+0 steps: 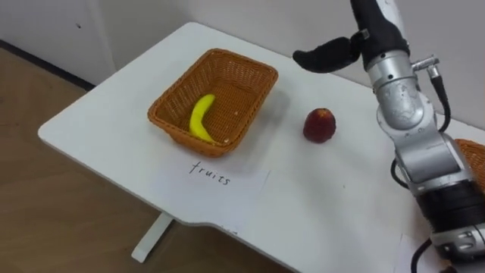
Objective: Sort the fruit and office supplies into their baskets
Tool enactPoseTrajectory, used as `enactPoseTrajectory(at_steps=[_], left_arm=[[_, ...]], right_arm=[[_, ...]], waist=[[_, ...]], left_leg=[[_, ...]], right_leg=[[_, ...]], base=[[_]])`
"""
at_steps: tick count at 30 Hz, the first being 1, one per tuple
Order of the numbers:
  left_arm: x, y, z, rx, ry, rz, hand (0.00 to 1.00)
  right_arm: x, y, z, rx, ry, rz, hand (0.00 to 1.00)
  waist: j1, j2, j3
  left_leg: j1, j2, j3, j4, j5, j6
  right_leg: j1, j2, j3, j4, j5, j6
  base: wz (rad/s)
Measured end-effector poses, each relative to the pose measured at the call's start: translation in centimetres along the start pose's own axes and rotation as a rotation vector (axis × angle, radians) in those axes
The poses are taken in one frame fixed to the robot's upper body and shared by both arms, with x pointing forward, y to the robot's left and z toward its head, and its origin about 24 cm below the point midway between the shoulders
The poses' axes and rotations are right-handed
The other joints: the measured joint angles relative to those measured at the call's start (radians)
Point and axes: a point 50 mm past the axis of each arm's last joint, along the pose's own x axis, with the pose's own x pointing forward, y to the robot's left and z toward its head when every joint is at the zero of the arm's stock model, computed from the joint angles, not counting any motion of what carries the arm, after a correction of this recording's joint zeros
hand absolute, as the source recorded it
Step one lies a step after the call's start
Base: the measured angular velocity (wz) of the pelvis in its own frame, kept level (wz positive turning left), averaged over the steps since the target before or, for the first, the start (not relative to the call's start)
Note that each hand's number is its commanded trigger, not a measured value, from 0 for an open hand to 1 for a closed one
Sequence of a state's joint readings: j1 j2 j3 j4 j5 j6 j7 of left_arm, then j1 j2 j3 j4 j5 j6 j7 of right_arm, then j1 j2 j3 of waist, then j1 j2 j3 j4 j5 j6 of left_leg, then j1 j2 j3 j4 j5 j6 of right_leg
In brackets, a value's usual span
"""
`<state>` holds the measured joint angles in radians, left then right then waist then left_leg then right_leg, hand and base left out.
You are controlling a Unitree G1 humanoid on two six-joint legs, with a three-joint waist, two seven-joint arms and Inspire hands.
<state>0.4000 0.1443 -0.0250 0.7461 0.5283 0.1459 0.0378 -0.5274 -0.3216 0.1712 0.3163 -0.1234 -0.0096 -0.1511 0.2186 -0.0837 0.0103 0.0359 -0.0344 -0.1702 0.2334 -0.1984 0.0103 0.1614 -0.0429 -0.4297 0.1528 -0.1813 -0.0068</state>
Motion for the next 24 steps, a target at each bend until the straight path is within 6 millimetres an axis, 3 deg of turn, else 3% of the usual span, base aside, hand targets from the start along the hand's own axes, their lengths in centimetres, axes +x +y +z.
enactPoseTrajectory(at_steps=[4,14,21,24], left_arm=[[-0.1,-0.2,-0.1,-0.011,0.002,-0.010,0.00],[-0.1,-0.6,0.1,-0.005,-0.003,-0.023,0.00],[-0.4,-1.5,-0.4,-0.005,0.015,-0.044,0.00],[-0.4,-1.6,-0.4,-0.002,0.017,-0.049,0.00]], right_arm=[[-0.1,0.1,-1.1,0.049,0.052,-0.004,0.00],[-0.1,-0.6,-2.0,0.233,0.114,-0.072,0.00],[-0.6,-1.3,-4.4,0.412,0.232,-0.130,0.00],[-0.9,-1.1,-5.4,0.440,0.279,-0.133,0.00]], waist=[[-0.018,0.000,0.0001],[-0.022,-0.002,-0.0005],[-0.026,0.008,0.0054],[-0.019,0.023,0.0009]], left_leg=[[-0.005,0.000,0.000,0.000,0.000,0.000],[-0.007,-0.008,-0.016,0.005,0.002,0.002],[-0.033,-0.020,-0.027,0.018,0.006,0.008],[-0.045,-0.020,-0.027,0.023,0.006,0.008]], right_leg=[[-0.006,-0.005,0.000,0.001,-0.001,0.001],[-0.001,-0.007,-0.019,0.001,-0.002,0.003],[-0.011,-0.013,-0.040,0.000,-0.003,0.006],[-0.022,-0.013,-0.040,0.003,-0.003,0.006]], base=[[0.00],[0.04],[0.09],[0.01]])
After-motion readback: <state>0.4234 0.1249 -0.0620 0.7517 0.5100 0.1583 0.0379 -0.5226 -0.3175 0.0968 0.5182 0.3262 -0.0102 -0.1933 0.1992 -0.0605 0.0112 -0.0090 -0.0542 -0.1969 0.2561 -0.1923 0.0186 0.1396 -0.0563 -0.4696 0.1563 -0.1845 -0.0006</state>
